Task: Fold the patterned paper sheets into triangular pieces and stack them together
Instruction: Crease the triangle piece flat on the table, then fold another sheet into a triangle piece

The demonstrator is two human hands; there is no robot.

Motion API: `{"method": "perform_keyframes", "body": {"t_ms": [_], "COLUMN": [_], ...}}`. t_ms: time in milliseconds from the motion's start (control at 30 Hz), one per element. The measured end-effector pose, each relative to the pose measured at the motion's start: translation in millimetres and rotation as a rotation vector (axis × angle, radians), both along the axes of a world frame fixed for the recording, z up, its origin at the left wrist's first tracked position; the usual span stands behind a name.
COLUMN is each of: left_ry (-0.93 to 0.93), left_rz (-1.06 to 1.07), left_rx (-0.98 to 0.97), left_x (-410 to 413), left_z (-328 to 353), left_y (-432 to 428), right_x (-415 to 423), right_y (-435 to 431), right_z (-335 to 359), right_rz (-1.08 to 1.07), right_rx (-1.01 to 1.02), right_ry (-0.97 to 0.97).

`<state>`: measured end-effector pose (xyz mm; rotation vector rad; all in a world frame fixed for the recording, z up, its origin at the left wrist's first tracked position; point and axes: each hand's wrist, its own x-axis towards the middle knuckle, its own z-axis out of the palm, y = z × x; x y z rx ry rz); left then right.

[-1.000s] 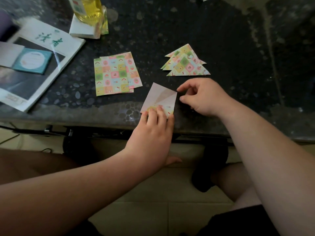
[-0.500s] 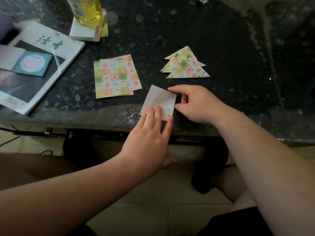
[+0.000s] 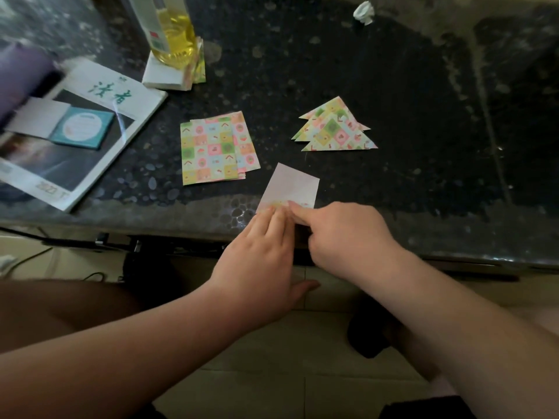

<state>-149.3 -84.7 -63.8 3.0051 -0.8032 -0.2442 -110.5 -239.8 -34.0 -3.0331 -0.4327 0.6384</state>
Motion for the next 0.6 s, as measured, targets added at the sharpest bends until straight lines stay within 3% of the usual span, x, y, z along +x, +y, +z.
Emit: {"method": "perform_keyframes", "body": {"t_ms": [233, 367, 600], "left_ry": [0.010, 0.076, 0.157], "left_rz": [0.110, 0.584, 0.668], "left_rx": [-0.165, -0.512, -0.409], "left_x": [11, 42, 62], "left_z": [5, 12, 2], "left_y": [16, 33, 20], "right_x": [-4, -2, -1], "right_y": [6, 5, 5], "right_z": [-4, -2, 1], "right_rz": [-0.011, -0.052, -0.072], "right_rx": [-0.020, -0.002, -0.039], "right_ry": [0.044, 0.083, 0.152]}}
